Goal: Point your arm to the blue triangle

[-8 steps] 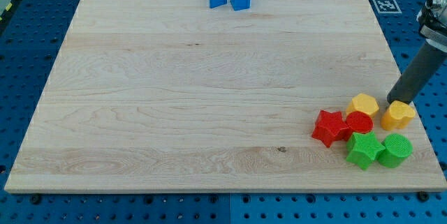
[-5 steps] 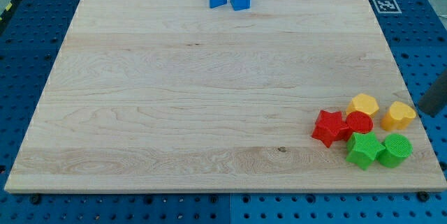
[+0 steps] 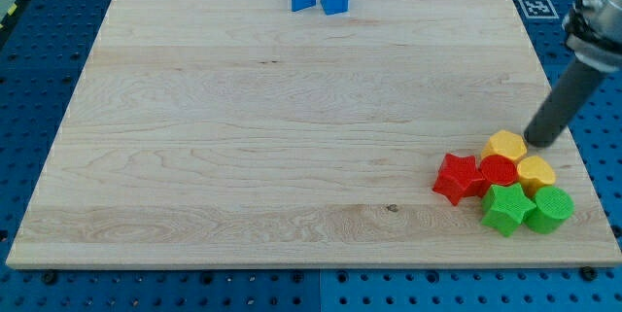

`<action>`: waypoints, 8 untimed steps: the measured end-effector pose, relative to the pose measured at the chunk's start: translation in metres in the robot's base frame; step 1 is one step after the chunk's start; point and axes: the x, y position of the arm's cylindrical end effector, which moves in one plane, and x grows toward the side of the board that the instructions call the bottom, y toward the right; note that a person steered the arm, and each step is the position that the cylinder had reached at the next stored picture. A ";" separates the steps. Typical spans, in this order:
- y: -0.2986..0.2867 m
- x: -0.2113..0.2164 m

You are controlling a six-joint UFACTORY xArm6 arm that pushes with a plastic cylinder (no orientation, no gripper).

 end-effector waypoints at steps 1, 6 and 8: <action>-0.009 -0.055; -0.144 -0.275; -0.261 -0.278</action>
